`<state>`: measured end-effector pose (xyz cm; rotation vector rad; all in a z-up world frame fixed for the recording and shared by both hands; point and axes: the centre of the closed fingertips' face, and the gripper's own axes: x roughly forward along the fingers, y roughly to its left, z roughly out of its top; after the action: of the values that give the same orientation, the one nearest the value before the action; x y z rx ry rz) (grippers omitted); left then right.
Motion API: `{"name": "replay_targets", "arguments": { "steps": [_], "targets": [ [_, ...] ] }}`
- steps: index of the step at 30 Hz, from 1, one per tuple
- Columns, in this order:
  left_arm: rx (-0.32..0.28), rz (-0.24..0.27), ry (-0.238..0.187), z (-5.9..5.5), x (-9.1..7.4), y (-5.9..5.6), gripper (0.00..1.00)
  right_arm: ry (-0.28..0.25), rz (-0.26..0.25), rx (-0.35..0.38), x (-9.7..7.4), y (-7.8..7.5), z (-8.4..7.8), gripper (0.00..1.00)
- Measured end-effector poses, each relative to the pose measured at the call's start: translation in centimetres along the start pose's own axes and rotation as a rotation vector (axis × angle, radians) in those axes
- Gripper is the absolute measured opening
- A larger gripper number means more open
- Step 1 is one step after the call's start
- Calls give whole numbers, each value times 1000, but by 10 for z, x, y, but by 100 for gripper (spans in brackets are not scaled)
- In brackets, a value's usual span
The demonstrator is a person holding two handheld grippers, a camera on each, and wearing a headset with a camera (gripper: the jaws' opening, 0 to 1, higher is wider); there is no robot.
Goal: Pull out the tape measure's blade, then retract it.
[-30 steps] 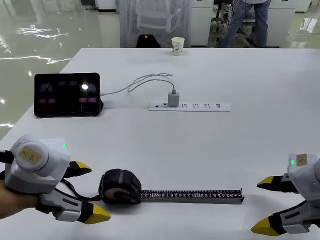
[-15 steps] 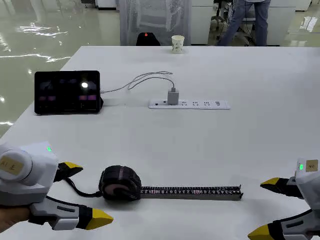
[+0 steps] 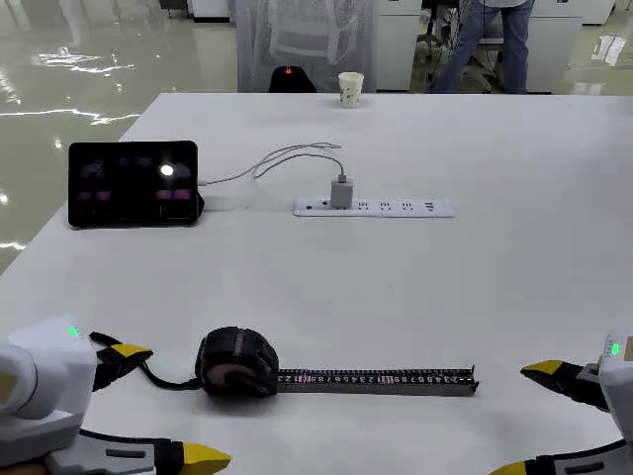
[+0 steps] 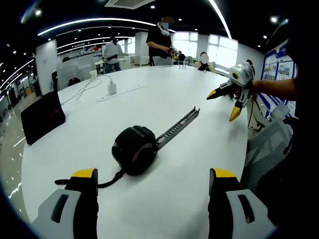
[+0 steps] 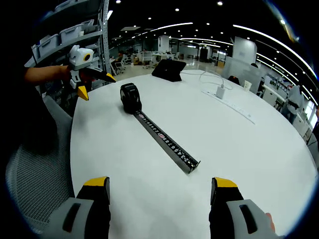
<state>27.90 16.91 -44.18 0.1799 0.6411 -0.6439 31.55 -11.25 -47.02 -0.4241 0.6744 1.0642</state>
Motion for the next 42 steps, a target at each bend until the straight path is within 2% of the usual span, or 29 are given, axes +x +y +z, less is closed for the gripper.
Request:
{"name": "replay_targets", "arguments": {
  "steps": [17, 22, 28, 34, 42],
  "targets": [
    [-53, 46, -52, -2, -4, -21, 92, -81, -69, 53, -8, 16, 7, 90],
    [-68, 76, -73, 0, -6, -26, 94, -96, -88, 71, -10, 18, 11, 91],
    [-91, 94, -79, 0, -7, -32, 99, -109, -105, 100, -11, 26, 12, 93],
    [-130, 110, -88, 0, -7, -37, 99, -126, -121, 134, -12, 34, 17, 95],
    [-150, 135, -81, 0, -7, -45, 99, -132, -140, 168, -11, 44, 21, 97]
  ]
}}
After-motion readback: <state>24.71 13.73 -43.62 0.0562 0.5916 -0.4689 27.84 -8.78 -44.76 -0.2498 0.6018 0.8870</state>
